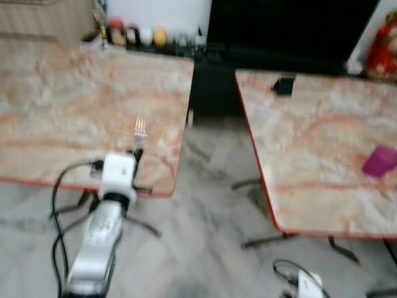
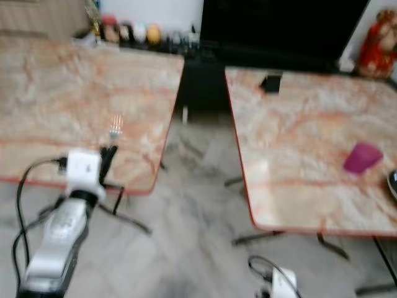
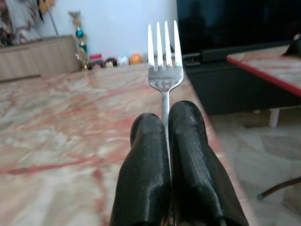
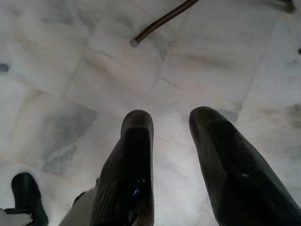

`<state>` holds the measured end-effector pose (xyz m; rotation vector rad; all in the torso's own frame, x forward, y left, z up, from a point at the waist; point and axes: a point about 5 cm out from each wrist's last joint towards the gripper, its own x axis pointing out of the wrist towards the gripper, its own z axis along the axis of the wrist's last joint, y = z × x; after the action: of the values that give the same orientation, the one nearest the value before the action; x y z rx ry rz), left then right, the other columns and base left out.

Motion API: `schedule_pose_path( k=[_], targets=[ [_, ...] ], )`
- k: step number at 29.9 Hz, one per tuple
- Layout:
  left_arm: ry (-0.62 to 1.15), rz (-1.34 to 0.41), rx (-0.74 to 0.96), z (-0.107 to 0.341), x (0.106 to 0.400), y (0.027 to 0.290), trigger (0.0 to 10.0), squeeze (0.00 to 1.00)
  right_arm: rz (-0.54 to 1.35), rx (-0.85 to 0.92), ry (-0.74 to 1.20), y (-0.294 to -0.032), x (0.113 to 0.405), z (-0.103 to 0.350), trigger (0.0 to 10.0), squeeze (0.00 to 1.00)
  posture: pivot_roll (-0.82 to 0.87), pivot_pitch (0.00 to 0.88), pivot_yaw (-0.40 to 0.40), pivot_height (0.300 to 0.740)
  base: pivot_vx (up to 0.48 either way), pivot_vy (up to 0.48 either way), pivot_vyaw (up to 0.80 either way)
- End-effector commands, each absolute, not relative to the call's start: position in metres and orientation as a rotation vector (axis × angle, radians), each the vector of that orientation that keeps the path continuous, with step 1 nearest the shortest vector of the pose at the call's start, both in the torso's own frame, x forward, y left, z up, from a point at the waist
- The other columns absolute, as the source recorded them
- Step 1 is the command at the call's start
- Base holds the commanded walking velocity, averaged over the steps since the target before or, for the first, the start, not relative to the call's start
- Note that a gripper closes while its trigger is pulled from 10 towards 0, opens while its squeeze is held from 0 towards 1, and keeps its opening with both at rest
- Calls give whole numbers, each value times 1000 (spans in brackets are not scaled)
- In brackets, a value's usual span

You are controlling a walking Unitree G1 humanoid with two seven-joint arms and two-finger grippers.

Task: Setting the table

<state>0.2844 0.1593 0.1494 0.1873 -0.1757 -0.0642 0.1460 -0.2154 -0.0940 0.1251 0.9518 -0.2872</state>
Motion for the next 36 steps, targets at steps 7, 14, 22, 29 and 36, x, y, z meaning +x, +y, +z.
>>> schedule_pose_path(
  k=[7, 14, 22, 29, 36],
  targets=[
    [-177, -92, 194, 150, 286, 151, 10000, 0, -322, 125, 959, -224, 140, -94, 10000, 0, 108, 0, -97, 740, 0, -360, 0],
    [-178, -89, 193, 150, 286, 151, 10000, 0, -325, 120, 958, -224, 140, -94, 10000, 0, 108, 0, -99, 740, 0, -362, 0],
    [-180, -92, 193, 150, 286, 150, 10000, 0, -323, 110, 961, -225, 140, -94, 10000, 0, 109, 0, -99, 740, 0, -368, 0],
    [-181, -92, 197, 149, 286, 151, 10000, 0, -323, 109, 962, -225, 139, -94, 10000, 0, 109, 0, -96, 740, 0, -395, 0],
    [-192, -93, 200, 153, 287, 151, 10000, 0, -321, 111, 962, -224, 139, -95, 10000, 0, 108, 0, -95, 740, 0, -394, 0]
  ],
)
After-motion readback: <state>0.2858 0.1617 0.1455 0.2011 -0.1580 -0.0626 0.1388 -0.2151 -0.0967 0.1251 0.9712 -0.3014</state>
